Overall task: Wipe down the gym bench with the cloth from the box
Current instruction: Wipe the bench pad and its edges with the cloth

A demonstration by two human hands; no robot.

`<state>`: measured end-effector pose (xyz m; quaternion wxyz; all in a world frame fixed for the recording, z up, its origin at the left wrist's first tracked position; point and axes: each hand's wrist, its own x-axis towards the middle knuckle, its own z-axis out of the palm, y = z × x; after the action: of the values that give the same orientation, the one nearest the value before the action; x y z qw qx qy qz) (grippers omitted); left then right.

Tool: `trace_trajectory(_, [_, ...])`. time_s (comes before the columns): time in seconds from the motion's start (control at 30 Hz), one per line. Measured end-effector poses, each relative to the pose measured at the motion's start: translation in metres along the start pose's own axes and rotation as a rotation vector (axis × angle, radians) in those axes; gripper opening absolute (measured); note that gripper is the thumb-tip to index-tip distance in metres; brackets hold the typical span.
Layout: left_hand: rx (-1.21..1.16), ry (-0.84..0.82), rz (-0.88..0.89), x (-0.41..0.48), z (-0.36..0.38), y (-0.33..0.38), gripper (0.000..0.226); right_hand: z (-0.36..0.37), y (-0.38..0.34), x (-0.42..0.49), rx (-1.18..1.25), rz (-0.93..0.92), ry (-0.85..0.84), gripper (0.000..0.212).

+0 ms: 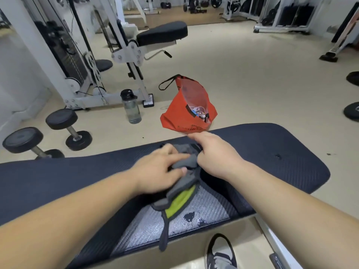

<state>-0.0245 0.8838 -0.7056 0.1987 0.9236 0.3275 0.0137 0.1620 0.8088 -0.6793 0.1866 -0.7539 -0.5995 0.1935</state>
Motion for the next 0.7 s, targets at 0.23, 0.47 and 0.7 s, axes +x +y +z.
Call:
trace_trajectory(0.23, [0.05, 0.143, -0.188, 0.002, 0.018, 0.02, 0.05, -0.002, 0.005, -0.003, 0.018, 0.026, 0.055, 0.071])
trace_trajectory(0.47, [0.025, 0.167, -0.214, -0.019, 0.011, 0.005, 0.045, -0.001, 0.009, -0.005, 0.051, 0.022, 0.092, 0.055])
trace_trajectory(0.7, [0.079, 0.099, 0.071, -0.082, 0.038, 0.071, 0.046, -0.013, 0.021, -0.02, -0.021, 0.028, 0.089, 0.029])
